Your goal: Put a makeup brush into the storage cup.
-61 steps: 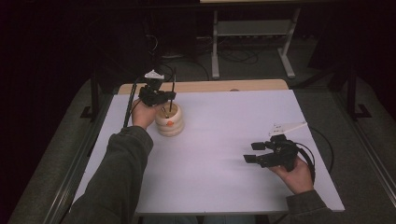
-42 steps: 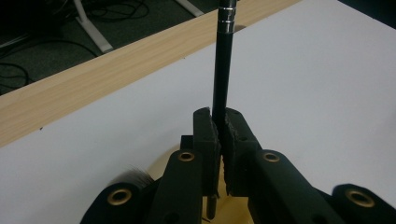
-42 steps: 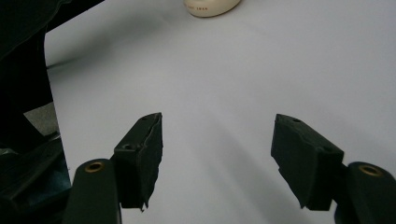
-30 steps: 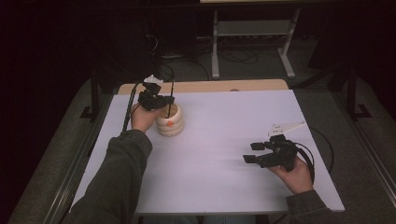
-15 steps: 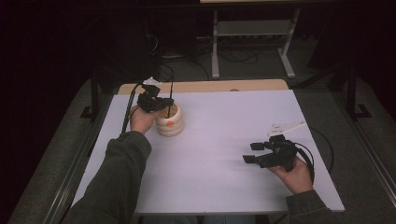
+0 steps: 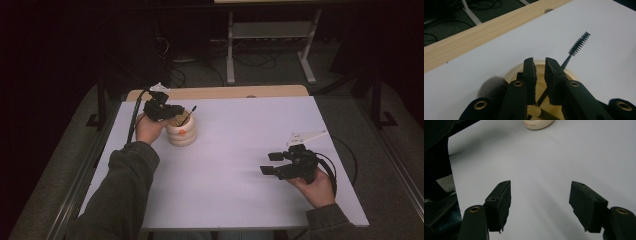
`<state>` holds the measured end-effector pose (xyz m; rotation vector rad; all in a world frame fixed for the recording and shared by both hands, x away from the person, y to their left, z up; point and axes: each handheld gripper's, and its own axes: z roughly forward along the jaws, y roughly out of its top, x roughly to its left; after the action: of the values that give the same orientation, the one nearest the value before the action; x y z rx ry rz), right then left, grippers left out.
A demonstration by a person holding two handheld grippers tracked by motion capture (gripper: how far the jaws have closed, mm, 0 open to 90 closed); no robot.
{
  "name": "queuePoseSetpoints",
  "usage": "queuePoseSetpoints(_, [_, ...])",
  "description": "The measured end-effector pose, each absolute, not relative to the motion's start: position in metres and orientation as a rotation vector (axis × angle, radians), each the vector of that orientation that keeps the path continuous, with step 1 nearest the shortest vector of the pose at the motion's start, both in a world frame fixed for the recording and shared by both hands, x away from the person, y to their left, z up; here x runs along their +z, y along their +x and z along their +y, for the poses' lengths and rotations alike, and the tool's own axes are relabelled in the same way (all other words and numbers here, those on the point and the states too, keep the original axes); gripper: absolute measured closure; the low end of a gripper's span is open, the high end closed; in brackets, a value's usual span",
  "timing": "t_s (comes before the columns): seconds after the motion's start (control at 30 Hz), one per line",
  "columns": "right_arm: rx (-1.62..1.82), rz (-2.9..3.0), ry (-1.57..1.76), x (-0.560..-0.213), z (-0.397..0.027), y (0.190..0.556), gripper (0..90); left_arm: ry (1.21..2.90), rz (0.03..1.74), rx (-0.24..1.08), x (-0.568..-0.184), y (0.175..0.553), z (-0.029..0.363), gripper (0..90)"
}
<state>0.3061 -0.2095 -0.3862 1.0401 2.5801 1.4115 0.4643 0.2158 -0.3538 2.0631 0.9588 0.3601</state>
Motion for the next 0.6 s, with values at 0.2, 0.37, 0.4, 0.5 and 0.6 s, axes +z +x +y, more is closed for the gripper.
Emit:
queuePoseSetpoints(0.2, [1.403,2.568,1.058,-0.386,-0.212,0.306,32.2,2.064,0.921,0.349,-0.35,0.453,0.217,77.2])
queuePoseSetpoints(0.37, [1.404,2.554,1.06,-0.385,-0.212,0.306,31.1,2.07,0.931,0.319,-0.35,0.447,0.218,73.1])
queuePoseSetpoints(0.4, [1.402,2.551,1.058,-0.384,-0.212,0.306,30.7,2.08,0.922,0.323,-0.349,0.446,0.22,72.3])
queuePoseSetpoints(0.5, [1.394,2.536,1.074,-0.384,-0.212,0.306,29.9,2.061,0.932,0.299,-0.35,0.442,0.222,70.6])
queuePoseSetpoints(0.6, [1.368,2.526,1.095,-0.385,-0.212,0.306,28.9,2.048,0.926,0.292,-0.35,0.436,0.224,70.0])
